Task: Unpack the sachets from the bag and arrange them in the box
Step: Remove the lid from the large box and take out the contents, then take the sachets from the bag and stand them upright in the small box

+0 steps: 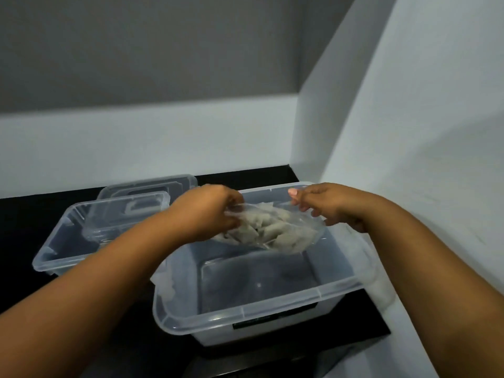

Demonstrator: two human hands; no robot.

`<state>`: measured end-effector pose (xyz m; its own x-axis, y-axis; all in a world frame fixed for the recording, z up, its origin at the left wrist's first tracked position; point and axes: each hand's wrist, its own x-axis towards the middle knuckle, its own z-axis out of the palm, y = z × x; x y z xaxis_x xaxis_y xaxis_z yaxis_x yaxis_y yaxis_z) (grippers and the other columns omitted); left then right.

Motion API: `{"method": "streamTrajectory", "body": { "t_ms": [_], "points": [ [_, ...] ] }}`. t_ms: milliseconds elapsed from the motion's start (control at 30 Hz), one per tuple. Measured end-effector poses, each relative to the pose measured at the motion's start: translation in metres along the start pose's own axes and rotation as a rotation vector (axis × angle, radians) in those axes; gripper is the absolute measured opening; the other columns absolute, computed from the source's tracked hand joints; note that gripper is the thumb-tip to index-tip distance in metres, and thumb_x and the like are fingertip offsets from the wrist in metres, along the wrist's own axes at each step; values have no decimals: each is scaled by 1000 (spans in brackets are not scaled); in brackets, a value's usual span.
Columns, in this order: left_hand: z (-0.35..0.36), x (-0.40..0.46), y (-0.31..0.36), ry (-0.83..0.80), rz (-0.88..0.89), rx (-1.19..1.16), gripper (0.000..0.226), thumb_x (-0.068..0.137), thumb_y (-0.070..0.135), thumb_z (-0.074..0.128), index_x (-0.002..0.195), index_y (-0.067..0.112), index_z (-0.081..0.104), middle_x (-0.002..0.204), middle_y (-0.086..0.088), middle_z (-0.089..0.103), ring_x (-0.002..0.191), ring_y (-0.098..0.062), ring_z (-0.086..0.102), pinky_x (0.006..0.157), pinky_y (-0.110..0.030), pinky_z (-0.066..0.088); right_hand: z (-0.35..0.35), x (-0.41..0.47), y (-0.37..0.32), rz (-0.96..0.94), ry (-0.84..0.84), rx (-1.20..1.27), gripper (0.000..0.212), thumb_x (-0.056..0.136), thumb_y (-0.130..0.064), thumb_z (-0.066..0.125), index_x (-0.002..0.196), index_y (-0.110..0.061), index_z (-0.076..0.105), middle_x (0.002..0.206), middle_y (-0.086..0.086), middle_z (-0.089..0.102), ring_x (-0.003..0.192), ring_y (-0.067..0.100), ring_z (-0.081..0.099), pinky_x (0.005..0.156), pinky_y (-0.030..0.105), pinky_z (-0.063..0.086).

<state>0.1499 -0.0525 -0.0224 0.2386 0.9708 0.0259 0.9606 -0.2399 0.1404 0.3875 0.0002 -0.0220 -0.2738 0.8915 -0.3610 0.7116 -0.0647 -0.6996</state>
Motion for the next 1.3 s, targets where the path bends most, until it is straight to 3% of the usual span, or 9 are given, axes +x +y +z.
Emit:
{"method": "streamTrajectory", "body": {
  "t_ms": [133, 300, 400, 533, 700, 900, 967, 1100, 1300],
  "points": [
    [-14, -28, -9, 424, 155, 117, 15, 84, 30, 63, 98, 28, 69, 94, 8, 68, 85, -22, 65, 68, -34, 48, 1, -6, -10, 106, 137, 354, 60, 91, -64, 42, 121, -15, 58, 119, 8, 59, 108, 29, 58, 84, 41, 51],
    [-25, -58, -23, 752, 202, 238, 16, 84, 26, 59, 95, 24, 70, 90, 6, 68, 79, -24, 61, 67, -35, 38, 0, -22, -26, 93, 395, 730, 49, 93, -56, 49, 108, -11, 56, 105, 13, 55, 89, 27, 60, 65, 35, 54],
    [-39, -78, -36, 944, 198, 256, 11, 85, 20, 67, 95, 20, 71, 92, 1, 69, 80, -26, 61, 70, -36, 35, 11, -38, -40, 106, 210, 843, 61, 89, -66, 43, 108, -10, 55, 99, 13, 57, 85, 29, 60, 66, 39, 53],
    [-54, -112, -63, 1097, 186, 281, 10, 89, 17, 66, 95, 15, 74, 93, -3, 71, 82, -28, 62, 73, -38, 37, 44, -58, -76, 34, -116, 1006, 90, 79, -82, 31, 118, -5, 57, 116, 22, 67, 104, 39, 66, 89, 56, 52],
    [-54, -163, -113, 1157, 171, 316, 12, 91, 17, 65, 95, 14, 75, 92, -3, 72, 80, -27, 62, 72, -39, 39, 101, -71, -128, -44, -289, 1110, 86, 79, -77, 44, 122, -4, 60, 120, 19, 66, 111, 40, 63, 89, 64, 49],
    [-26, -232, -179, 1135, 145, 269, 10, 89, 14, 66, 98, 14, 68, 93, -6, 71, 80, -27, 59, 73, -41, 38, 200, -77, -172, -92, -132, 1038, 8, 94, -22, 58, 96, -17, 63, 88, 7, 72, 78, 26, 69, 87, 60, 50],
    [-5, -255, -202, 1086, 131, 223, 13, 87, 15, 67, 100, 14, 66, 95, -7, 70, 82, -28, 60, 75, -42, 39, 235, -76, -178, -107, -86, 1045, 8, 94, -12, 57, 98, -19, 59, 84, 5, 70, 73, 24, 67, 81, 60, 51],
    [45, -292, -236, 977, 67, 151, 13, 86, 18, 61, 98, 16, 66, 96, -4, 69, 87, -23, 58, 79, -42, 35, 301, -64, -171, -115, -4, 1013, 15, 94, -7, 58, 99, -20, 61, 77, -2, 71, 62, 16, 66, 58, 36, 54],
    [130, -309, -257, 782, 39, 191, 11, 86, 19, 58, 88, 21, 68, 89, 5, 67, 83, -18, 60, 90, -46, 34, 374, -39, -118, 0, 33, 990, 18, 93, -3, 57, 99, -19, 61, 103, 6, 69, 93, 25, 68, 83, 48, 57]
  ]
}}
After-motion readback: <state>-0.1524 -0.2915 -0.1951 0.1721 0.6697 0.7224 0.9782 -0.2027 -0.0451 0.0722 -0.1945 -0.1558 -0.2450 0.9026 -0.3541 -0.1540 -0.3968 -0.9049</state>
